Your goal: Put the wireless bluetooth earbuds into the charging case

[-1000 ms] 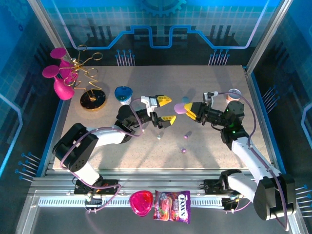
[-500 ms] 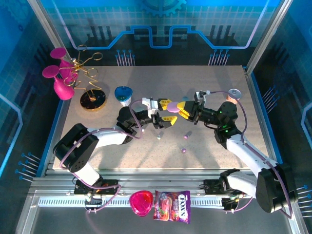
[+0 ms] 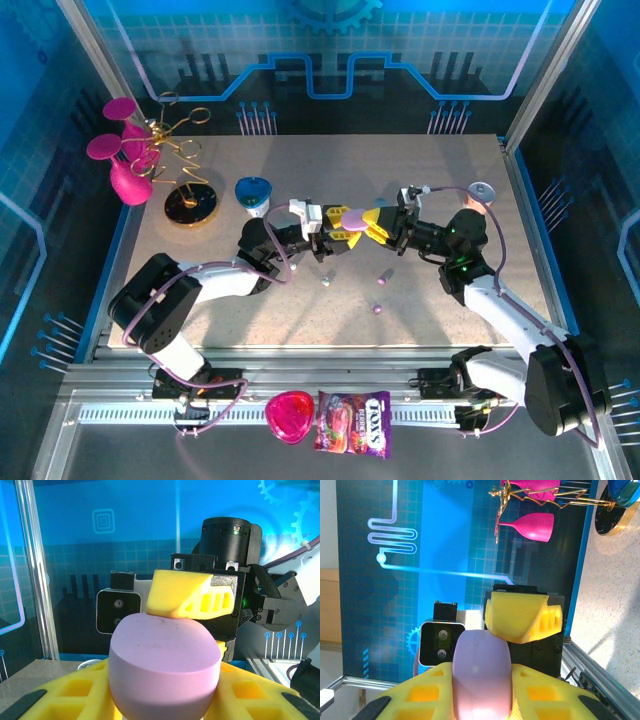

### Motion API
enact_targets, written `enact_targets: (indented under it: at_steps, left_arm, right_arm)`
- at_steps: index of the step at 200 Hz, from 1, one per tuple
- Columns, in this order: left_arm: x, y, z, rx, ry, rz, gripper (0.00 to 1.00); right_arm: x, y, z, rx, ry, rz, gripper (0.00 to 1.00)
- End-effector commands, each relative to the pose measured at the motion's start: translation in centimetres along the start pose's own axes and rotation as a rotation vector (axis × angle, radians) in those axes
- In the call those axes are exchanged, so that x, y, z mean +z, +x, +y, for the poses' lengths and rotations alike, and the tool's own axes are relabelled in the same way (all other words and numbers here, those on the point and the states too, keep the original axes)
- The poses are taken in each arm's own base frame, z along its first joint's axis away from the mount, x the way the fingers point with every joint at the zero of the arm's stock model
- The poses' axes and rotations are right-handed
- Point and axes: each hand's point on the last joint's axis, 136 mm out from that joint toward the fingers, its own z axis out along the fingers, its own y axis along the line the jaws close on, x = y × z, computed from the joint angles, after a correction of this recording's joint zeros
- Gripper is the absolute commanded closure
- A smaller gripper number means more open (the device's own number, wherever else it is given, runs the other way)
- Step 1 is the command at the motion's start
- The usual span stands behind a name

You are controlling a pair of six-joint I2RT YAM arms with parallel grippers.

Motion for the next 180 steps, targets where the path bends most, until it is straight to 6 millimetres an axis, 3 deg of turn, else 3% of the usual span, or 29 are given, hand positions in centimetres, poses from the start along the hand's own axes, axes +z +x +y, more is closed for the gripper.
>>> enact_targets:
  at_steps: [1,36,65,82,134,159,165,168,180]
  left_arm:
    - [0.3,-2.1,-2.1,0.065,0.092,-0.043,0.64]
    - [0.1,-2.1,-1.9,0.053,0.072,-0.043,0.66]
    - [-0.3,-1.8,-1.1,0.006,0.032,-0.039,0.66]
    - [-0.7,-1.3,-0.2,-0.044,-0.001,-0.031,0.66]
    - [-2.5,-0.4,1.4,-0.163,-0.082,-0.016,0.67]
    - [-3.0,-0.3,1.2,-0.184,-0.084,-0.011,0.67]
    - [-3.1,-0.2,1.2,-0.186,-0.087,-0.009,0.67]
    - [-3.2,-0.2,1.2,-0.186,-0.089,-0.009,0.67]
    - [-3.4,-0.2,1.1,-0.188,-0.089,-0.008,0.67]
  right_arm:
    - [0.3,-0.5,0.5,-0.015,-0.019,-0.025,0.75]
    - [0.2,-0.6,0.6,-0.029,-0.013,-0.035,0.63]
    - [-0.2,-0.8,0.7,-0.078,0.011,-0.056,0.32]
    - [-0.9,-1.0,0.6,-0.138,0.068,-0.078,0.23]
    - [-3.5,-1.0,0.3,-0.635,0.398,-0.148,0.10]
    - [-3.1,-0.6,0.8,-0.896,0.490,-0.120,0.05]
    - [-2.9,-0.4,0.0,-0.933,0.527,-0.095,0.02]
    - [-2.7,-0.5,1.0,-0.968,0.530,-0.100,0.02]
    - [-2.2,-0.2,1.0,-1.067,0.589,-0.063,0.00]
